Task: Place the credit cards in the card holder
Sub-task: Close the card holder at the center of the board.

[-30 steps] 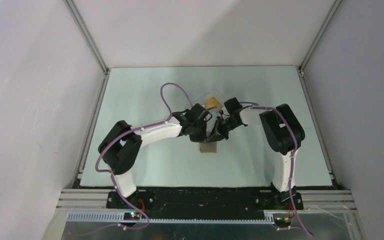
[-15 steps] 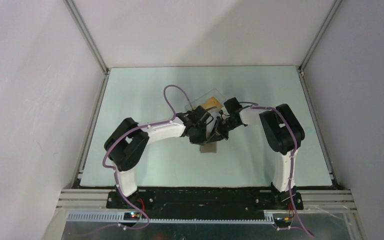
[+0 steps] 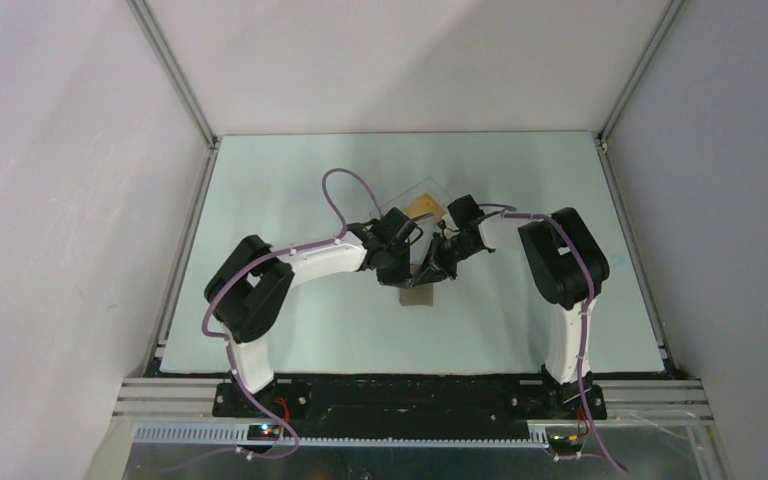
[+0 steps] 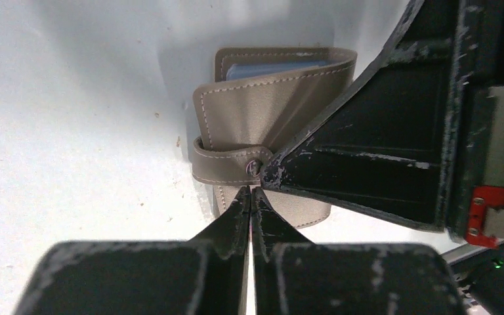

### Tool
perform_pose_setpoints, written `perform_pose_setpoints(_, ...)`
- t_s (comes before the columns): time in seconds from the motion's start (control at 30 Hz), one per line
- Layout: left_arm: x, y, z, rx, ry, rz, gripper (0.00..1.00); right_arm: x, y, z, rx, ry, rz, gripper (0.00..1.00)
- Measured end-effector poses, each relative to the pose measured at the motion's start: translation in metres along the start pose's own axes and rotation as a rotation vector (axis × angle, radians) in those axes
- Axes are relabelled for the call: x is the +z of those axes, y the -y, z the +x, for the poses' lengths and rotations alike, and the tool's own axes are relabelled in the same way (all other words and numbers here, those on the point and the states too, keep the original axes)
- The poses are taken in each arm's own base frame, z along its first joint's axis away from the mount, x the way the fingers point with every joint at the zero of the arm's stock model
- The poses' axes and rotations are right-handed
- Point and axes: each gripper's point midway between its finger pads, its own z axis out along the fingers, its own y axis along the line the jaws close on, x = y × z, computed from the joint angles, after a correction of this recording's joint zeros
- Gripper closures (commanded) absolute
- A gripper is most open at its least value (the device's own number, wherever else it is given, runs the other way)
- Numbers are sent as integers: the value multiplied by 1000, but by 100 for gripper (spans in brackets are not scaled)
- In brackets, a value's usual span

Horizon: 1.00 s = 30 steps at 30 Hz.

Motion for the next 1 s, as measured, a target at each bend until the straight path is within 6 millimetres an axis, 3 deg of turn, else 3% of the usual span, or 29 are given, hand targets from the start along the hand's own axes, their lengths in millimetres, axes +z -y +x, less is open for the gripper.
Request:
perform_pose_setpoints(0.23,-18,4,-26,-39,72,55,79,0,0,0,-7,-3,-4,94)
perform_pose_setpoints(0.37,-18,4,-28,-44,76,57,77,0,0,0,-9,-4,-5,94)
perform_pose_setpoints(1.0,1,2,-13,-37,27,34,82,1,0,1,-16,-7,-8,94)
